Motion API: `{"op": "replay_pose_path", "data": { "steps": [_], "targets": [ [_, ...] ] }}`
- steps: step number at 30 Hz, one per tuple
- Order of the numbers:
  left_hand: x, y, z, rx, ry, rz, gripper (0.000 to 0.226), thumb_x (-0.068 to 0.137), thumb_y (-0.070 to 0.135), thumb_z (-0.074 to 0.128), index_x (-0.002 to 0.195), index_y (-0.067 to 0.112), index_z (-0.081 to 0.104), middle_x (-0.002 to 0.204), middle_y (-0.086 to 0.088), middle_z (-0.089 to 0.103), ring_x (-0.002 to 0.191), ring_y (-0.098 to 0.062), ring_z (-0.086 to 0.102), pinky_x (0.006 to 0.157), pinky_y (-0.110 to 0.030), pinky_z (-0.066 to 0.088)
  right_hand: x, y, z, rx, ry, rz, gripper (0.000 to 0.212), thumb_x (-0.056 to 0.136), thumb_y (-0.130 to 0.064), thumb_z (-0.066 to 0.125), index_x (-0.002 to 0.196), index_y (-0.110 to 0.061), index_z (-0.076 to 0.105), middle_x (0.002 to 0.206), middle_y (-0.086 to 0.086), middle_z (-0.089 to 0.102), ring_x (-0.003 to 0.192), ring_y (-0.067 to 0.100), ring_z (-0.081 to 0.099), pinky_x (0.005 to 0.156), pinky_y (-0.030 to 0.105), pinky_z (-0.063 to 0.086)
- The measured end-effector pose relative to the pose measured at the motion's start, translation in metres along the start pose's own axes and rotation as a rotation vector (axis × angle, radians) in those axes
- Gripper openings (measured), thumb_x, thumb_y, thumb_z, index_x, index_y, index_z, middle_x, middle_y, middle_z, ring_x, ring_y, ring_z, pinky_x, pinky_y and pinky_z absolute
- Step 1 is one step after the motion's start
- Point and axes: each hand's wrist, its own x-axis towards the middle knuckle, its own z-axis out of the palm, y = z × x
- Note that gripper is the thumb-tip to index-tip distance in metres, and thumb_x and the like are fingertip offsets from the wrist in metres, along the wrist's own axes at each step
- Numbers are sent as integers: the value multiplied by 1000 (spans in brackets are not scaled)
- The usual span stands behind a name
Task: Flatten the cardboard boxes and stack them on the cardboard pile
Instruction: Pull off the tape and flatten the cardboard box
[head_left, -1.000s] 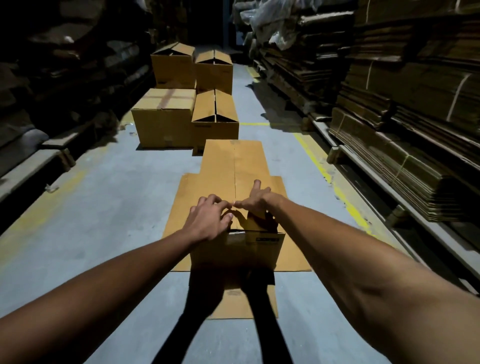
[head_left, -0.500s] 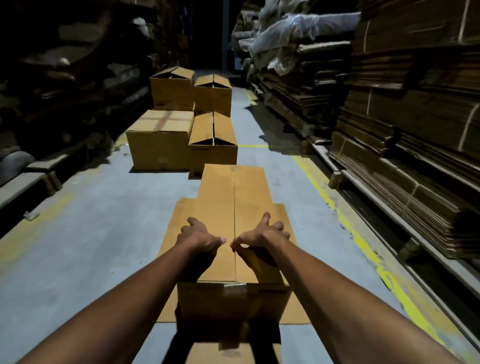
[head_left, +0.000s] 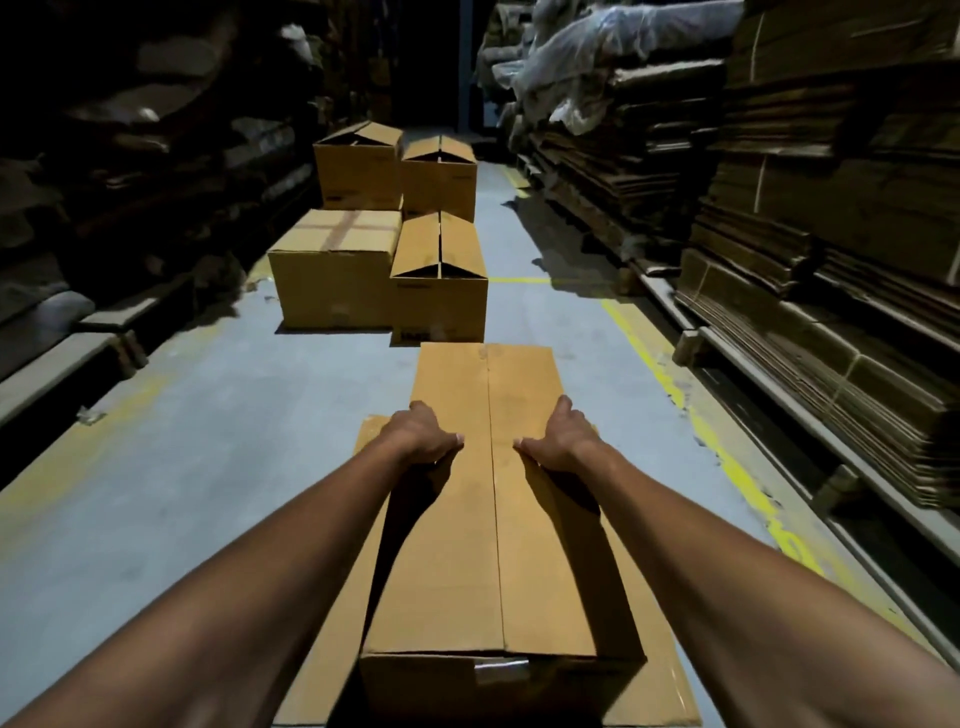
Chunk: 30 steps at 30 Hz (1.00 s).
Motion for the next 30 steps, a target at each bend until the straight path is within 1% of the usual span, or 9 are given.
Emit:
{"op": "replay_pose_path", "data": {
  "steps": [5, 7, 10, 12, 14, 16, 19, 22, 30],
  "targets": [
    [22, 2, 8, 130, 109, 19, 68, 92, 66, 65, 127, 9, 56, 128, -11, 63, 115, -32, 62, 92, -40, 54, 15, -6, 2, 91, 140, 66, 87, 97, -68, 50, 156, -11, 21, 155, 12, 40, 135, 39, 50, 100, 53, 49],
    [28, 3, -7, 267, -3, 36, 63, 89, 68, 67, 110, 10, 62, 113, -8, 66, 104, -29, 66, 87, -39, 57, 24, -7, -9, 85, 127, 141, 82, 95, -76, 39, 144, -10, 37, 122, 12, 64, 106, 36, 64, 88, 47, 53],
    [35, 3, -39, 265, -320, -69, 66, 86, 65, 75, 103, 2, 69, 97, -11, 75, 78, -27, 76, 77, -38, 62, 41, 1, -16, 122, -199, 270, 86, 88, -83, 38, 110, -4, 64, 79, 12, 73, 66, 31, 70, 81, 45, 63],
    [44, 5, -48, 282, -319, -85, 64, 86, 67, 73, 94, 4, 65, 106, -14, 75, 79, -29, 76, 85, -42, 63, 50, 8, -11, 52, -163, 267, 80, 84, -80, 53, 114, -8, 69, 100, 11, 74, 81, 34, 76, 84, 44, 62],
    [60, 10, -46, 350, -43, 25, 62, 83, 72, 71, 93, 12, 60, 114, -9, 70, 93, -29, 71, 89, -43, 60, 61, 7, -7, -86, 59, 181, 90, 81, -81, 60, 139, -13, 50, 133, 11, 58, 118, 36, 64, 93, 43, 54],
    [80, 18, -34, 292, 156, 195, 65, 83, 69, 73, 121, 18, 59, 128, -7, 65, 112, -29, 63, 93, -45, 56, 75, -4, 1, -65, 169, 36, 107, 77, -85, 62, 153, -19, 27, 154, 13, 35, 138, 38, 45, 103, 53, 45],
    [116, 29, -11, 138, 134, 401, 90, 86, 60, 76, 158, 23, 37, 158, -6, 46, 143, -30, 45, 114, -48, 44, 107, -24, 18, -55, 123, -124, 116, 77, -87, 59, 163, -26, 11, 172, 5, 3, 156, 37, 13, 118, 63, 25],
    [144, 32, 9, 84, 157, 406, 94, 86, 68, 69, 160, 23, 32, 163, -6, 39, 148, -31, 35, 117, -54, 39, 131, -31, 29, -22, 110, -122, 118, 77, -88, 57, 165, -28, 7, 174, -1, -3, 159, 35, -4, 119, 67, 20],
    [168, 41, 14, 155, 112, 425, 87, 88, 67, 63, 161, 37, 26, 169, 4, 28, 156, -32, 18, 111, -74, 30, 151, -43, 18, 51, 84, -73, 114, 68, -74, 79, 156, -27, 22, 150, 6, 27, 139, 35, 23, 99, 55, 45]
  ]
}}
